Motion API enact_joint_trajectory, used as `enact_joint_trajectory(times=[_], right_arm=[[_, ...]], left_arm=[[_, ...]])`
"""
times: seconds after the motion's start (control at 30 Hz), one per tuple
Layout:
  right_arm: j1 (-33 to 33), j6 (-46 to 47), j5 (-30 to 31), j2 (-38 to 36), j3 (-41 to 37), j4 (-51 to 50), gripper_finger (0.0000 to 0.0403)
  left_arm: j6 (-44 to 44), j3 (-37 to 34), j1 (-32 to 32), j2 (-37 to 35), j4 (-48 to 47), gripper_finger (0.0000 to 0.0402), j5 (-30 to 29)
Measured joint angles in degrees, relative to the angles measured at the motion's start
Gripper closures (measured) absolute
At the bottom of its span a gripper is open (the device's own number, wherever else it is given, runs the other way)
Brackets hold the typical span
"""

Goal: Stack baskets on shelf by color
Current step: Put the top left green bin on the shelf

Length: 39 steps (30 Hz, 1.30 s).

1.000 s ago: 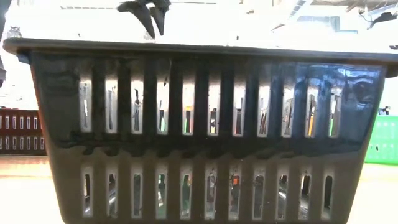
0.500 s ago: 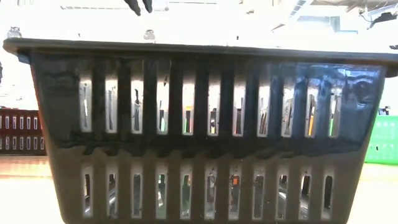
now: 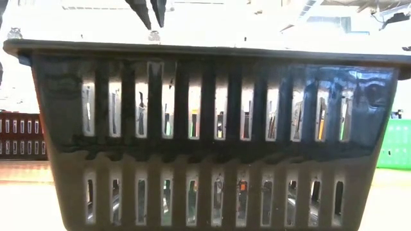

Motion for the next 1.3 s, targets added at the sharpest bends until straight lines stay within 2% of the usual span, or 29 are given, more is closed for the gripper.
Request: enact_joint_trajectory(times=[0.3, 0.67, 0.9, 1.3], right_arm=[[0.0, -1.1, 0.0, 0.0, 0.0, 0.0, 0.0397], [0.0, -3.4, 0.0, 0.0, 0.0, 0.0, 0.0397], [0.0, -3.6, 0.0, 0.0, 0.0, -1.4, 0.0398], [0.0, -3.5, 0.0, 0.0, 0.0, -2.5, 0.0397]], left_arm=[[-5.2, 0.0, -0.2, 8.9, 0.0, 0.0276, 7.7], [-1.8, 0.0, -0.2, 18.4, 0.0, 0.0269, 17.6], [-5.5, -0.1, -0.8, 17.8, 0.0, 0.0274, 16.9], [-5.9, -0.1, -3.0, 4.5, 0.0, 0.0283, 5.2]])
